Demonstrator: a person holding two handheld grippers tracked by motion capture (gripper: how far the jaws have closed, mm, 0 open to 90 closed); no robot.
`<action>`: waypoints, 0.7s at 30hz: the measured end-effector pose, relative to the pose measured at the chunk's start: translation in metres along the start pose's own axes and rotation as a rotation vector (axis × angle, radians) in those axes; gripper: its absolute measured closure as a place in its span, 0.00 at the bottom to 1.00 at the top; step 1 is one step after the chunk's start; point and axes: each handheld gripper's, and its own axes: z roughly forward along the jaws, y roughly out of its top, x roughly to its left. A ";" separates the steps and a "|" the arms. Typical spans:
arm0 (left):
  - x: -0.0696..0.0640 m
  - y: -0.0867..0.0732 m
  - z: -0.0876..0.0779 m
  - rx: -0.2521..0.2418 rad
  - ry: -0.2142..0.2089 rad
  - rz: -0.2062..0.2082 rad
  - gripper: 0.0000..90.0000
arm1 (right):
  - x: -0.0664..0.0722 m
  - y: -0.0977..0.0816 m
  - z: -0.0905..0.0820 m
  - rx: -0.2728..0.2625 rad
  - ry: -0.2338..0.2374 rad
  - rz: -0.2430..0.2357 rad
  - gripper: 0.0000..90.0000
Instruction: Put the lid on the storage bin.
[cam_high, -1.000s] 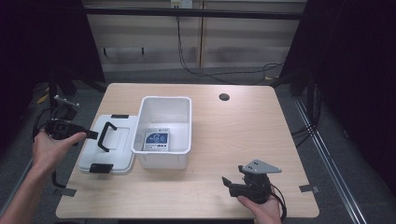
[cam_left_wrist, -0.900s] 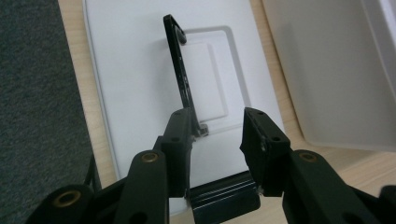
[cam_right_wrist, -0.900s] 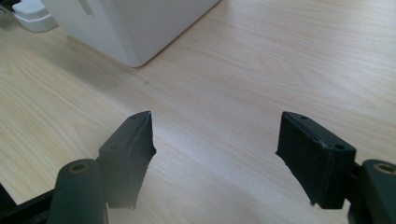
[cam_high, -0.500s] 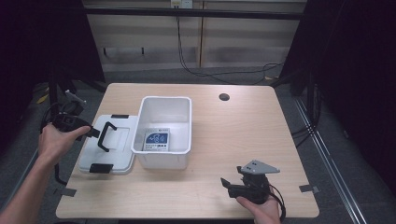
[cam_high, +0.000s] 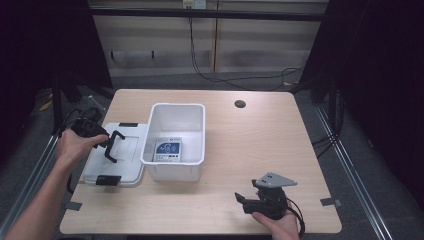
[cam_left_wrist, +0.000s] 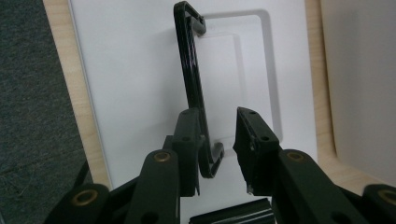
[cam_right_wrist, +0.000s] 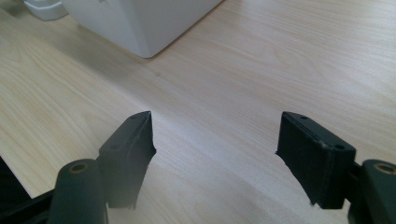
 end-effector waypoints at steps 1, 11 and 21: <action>0.000 0.000 0.000 0.000 0.000 0.000 0.78 | 0.000 0.000 0.000 0.000 0.000 0.000 0.30; 0.002 0.010 0.015 0.020 0.021 -0.041 0.79 | 0.000 0.000 0.001 0.011 0.007 0.002 0.30; -0.001 0.017 0.022 0.019 0.034 -0.088 0.86 | 0.002 0.000 0.003 0.019 0.014 -0.004 0.30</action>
